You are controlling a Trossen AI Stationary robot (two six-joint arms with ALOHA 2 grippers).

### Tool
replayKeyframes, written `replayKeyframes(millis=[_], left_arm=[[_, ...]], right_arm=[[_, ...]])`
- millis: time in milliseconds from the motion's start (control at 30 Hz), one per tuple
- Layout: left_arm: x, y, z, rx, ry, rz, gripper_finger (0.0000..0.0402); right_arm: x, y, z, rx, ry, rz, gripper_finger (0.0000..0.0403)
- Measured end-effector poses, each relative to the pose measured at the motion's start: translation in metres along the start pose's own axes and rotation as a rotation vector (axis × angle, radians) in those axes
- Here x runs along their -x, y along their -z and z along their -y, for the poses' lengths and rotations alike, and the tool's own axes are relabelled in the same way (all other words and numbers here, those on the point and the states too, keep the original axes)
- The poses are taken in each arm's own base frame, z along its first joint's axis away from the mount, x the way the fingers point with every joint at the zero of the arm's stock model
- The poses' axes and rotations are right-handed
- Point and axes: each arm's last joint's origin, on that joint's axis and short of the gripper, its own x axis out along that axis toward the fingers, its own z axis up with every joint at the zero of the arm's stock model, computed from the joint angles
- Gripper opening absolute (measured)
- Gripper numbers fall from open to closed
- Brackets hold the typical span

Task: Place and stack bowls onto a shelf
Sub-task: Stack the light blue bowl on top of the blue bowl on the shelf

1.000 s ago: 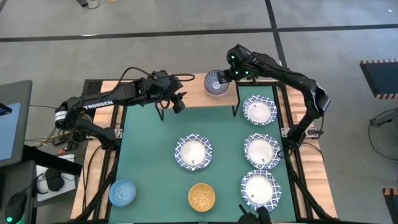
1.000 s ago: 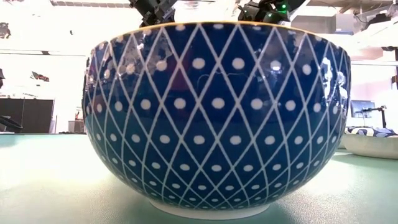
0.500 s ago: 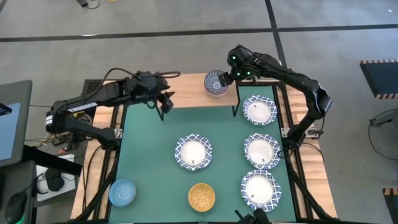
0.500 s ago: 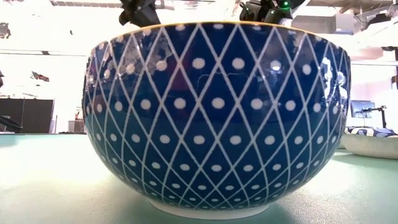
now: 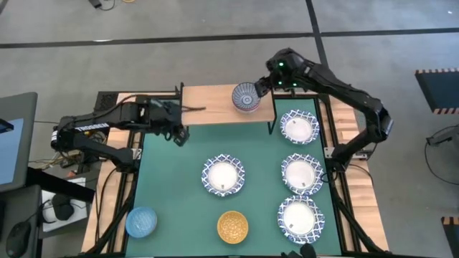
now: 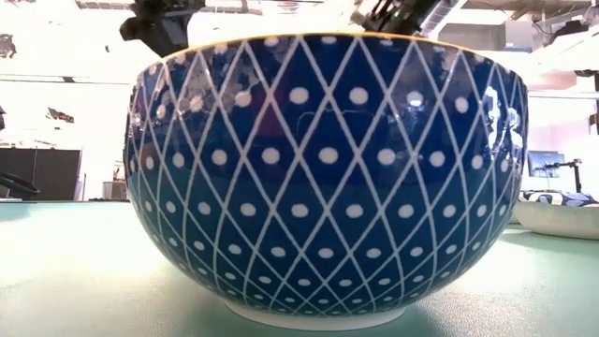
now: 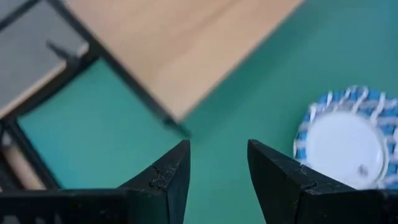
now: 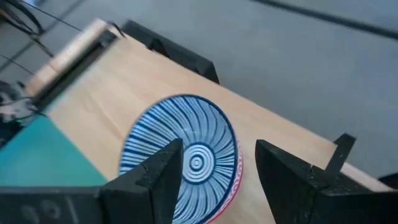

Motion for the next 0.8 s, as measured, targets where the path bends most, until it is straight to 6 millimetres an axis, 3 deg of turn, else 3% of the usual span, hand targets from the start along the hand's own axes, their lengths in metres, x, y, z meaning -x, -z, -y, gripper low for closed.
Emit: replayKeyframes(millis=[300,567,800], left_arm=[[-0.005,0.056,0.013,0.017,0.007,-0.257,0.0144],[-0.025,0.111,0.025,0.124,0.076,-0.519,0.0144],[-0.042,0.161,0.046,0.053,0.326,-0.824,0.0144]], right_arm=[[0.045,-0.004,-0.002,0.044,-0.043,0.102,0.0224],[0.027,0.011,-0.025,0.167,-0.082,0.004,0.0224],[0.012,0.021,-0.045,0.242,-0.122,-0.042,0.0224]])
